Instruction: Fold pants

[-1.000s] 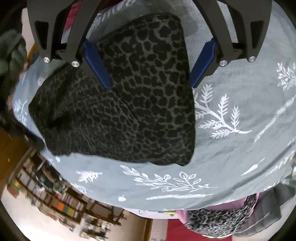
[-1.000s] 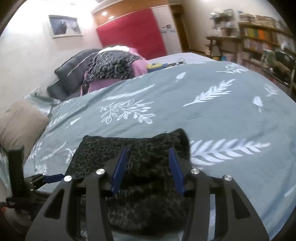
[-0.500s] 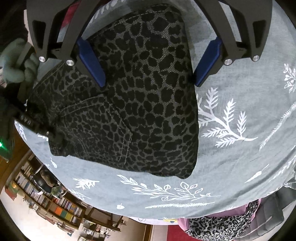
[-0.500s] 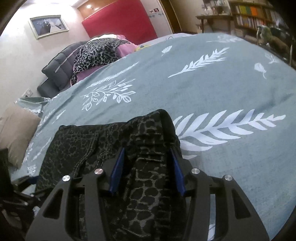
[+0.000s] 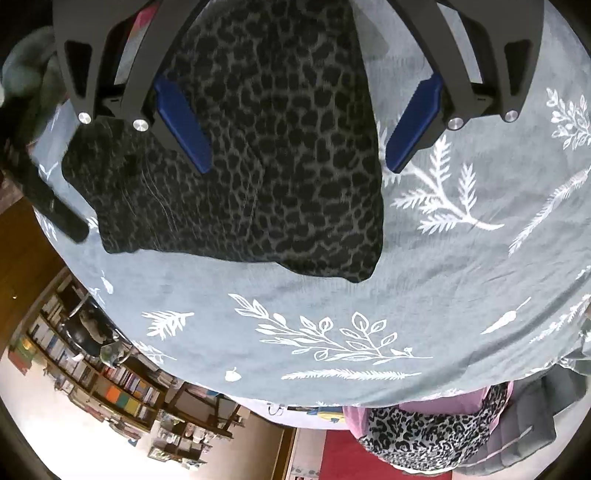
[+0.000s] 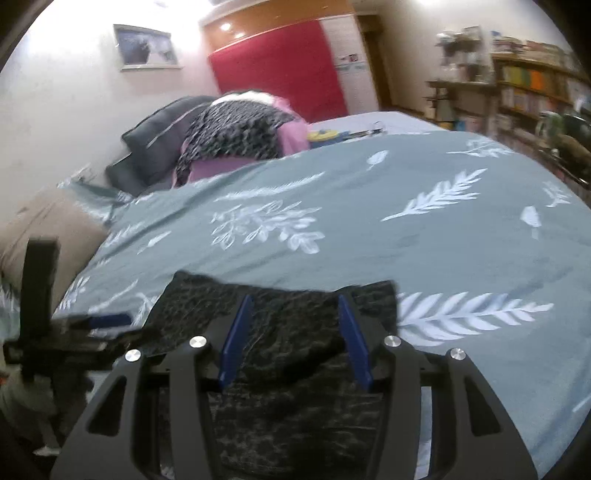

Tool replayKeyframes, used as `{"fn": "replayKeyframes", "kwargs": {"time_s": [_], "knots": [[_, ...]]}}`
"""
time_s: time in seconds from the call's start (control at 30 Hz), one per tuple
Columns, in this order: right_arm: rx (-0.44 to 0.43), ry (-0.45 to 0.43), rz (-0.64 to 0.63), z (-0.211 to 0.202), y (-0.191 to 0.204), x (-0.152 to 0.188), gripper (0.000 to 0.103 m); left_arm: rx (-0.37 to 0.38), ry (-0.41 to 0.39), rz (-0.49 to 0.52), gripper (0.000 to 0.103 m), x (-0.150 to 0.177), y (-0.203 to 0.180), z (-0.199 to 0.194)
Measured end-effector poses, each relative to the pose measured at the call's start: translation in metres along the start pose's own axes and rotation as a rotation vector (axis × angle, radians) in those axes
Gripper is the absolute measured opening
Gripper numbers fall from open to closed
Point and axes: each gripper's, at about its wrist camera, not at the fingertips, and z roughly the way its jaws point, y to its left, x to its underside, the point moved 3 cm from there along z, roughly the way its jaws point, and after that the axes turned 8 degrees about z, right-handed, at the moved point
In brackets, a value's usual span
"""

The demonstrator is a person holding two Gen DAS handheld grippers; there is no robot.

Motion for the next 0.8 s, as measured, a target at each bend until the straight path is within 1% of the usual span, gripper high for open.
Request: {"fn": "replayKeyframes", "kwargs": {"time_s": [0.07, 0.2, 0.27, 0.37, 0.47, 0.57, 0.8], "knots": [[0.007, 0.033, -0.003, 0.016, -0.002, 0.005, 0.051, -0.01, 0.011, -0.003, 0.095, -0.008, 0.004, 0.008], [0.035, 0.085, 0.047, 0.041, -0.023, 0.014, 0.05, -0.002, 0.031, -0.037, 0.095, -0.02, 0.013, 0.024], [0.026, 0.088, 0.056, 0.046, -0.029, 0.02, 0.05, -0.007, 0.041, -0.052, 0.095, -0.023, 0.016, 0.032], [0.026, 0.075, 0.021, 0.05, -0.031, 0.028, 0.05, -0.019, 0.076, -0.087, 0.095, -0.021, 0.023, 0.052], [0.008, 0.073, 0.03, 0.052, -0.036, 0.03, 0.05, 0.003, 0.096, -0.127, 0.096, -0.013, 0.029, 0.067], [-0.013, 0.07, 0.047, 0.053, -0.04, 0.032, 0.05, 0.027, 0.073, -0.149, 0.097, -0.006, 0.034, 0.068], [0.007, 0.064, 0.028, 0.053, -0.038, 0.033, 0.051, -0.026, 0.05, -0.102, 0.096, -0.006, 0.028, 0.054]]}}
